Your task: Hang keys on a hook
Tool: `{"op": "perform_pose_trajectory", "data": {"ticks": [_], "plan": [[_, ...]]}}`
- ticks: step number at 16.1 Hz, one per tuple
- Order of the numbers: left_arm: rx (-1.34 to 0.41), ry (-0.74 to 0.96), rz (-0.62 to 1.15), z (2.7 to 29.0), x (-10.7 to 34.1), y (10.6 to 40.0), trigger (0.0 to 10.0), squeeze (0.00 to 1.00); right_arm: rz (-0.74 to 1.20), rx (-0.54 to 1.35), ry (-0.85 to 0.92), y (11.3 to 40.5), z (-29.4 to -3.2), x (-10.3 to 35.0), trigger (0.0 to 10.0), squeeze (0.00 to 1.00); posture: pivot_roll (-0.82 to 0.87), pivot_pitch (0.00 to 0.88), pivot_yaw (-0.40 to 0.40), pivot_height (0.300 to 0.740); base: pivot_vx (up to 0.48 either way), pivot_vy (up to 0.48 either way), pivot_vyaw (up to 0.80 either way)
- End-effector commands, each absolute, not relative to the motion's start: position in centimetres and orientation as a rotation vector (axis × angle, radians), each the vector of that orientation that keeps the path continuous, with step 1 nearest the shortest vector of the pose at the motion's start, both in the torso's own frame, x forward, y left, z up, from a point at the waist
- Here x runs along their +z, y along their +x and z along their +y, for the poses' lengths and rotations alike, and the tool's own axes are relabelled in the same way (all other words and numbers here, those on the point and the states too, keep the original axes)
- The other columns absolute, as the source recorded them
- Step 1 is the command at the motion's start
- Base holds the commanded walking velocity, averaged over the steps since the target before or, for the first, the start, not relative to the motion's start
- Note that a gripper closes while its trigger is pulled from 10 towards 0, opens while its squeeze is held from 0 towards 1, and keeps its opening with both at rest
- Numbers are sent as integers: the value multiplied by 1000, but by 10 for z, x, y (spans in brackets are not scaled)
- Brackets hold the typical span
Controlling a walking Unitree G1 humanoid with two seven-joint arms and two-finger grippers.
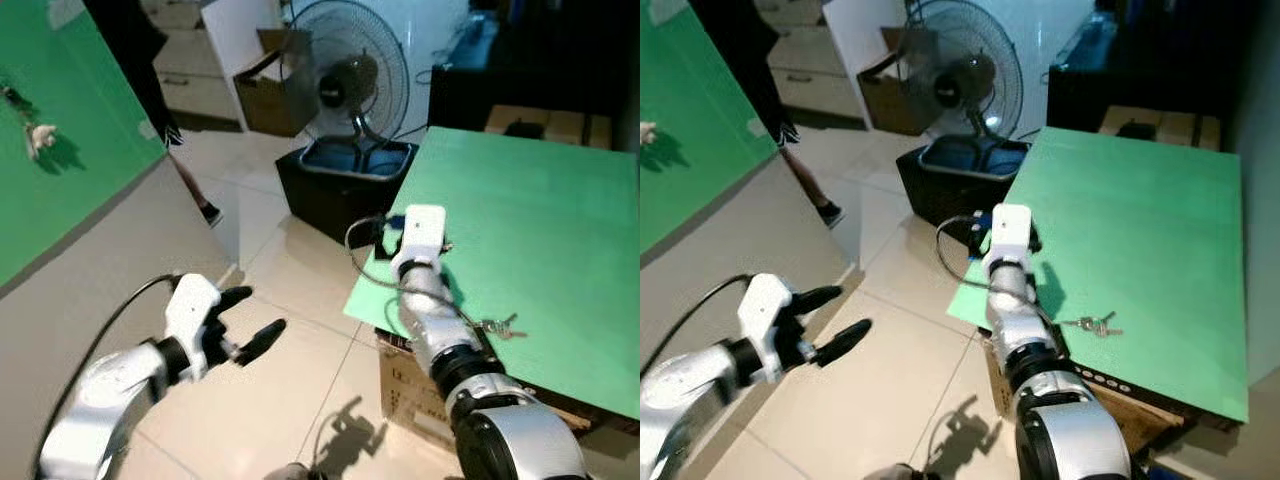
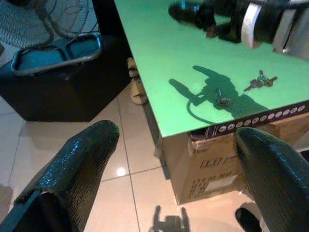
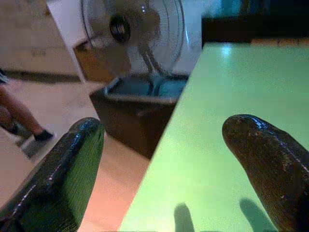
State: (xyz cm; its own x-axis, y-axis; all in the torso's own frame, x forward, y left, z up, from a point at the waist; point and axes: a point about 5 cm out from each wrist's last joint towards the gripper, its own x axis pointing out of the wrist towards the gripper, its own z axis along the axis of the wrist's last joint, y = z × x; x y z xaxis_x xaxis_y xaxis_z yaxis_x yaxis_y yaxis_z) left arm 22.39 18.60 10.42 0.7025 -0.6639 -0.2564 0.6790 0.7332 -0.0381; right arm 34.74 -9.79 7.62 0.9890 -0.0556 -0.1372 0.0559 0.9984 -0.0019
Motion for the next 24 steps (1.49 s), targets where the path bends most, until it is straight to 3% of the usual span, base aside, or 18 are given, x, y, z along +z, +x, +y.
{"op": "perform_pose_trajectory", "data": {"ticks": [1, 8, 11, 24], "plan": [[-723, 74, 264, 194, 111, 221, 10000, 0, 184, -72, 17, 344, -94, 69, 10000, 0, 132, 118, 223, 727, 0, 0, 0], [-715, 69, 305, 197, 124, 211, 10000, 0, 325, -227, -57, 310, -94, 25, 10000, 0, 147, 143, 261, 727, 0, 0, 0], [-727, 61, 311, 195, 124, 213, 10000, 0, 323, -262, -143, 305, -93, 21, 10000, 0, 132, 136, 276, 727, 0, 0, 0], [-760, 72, 344, 199, 132, 213, 10000, 0, 390, -347, -129, 294, -98, 10, 10000, 0, 124, 180, 351, 727, 0, 0, 0]]}}
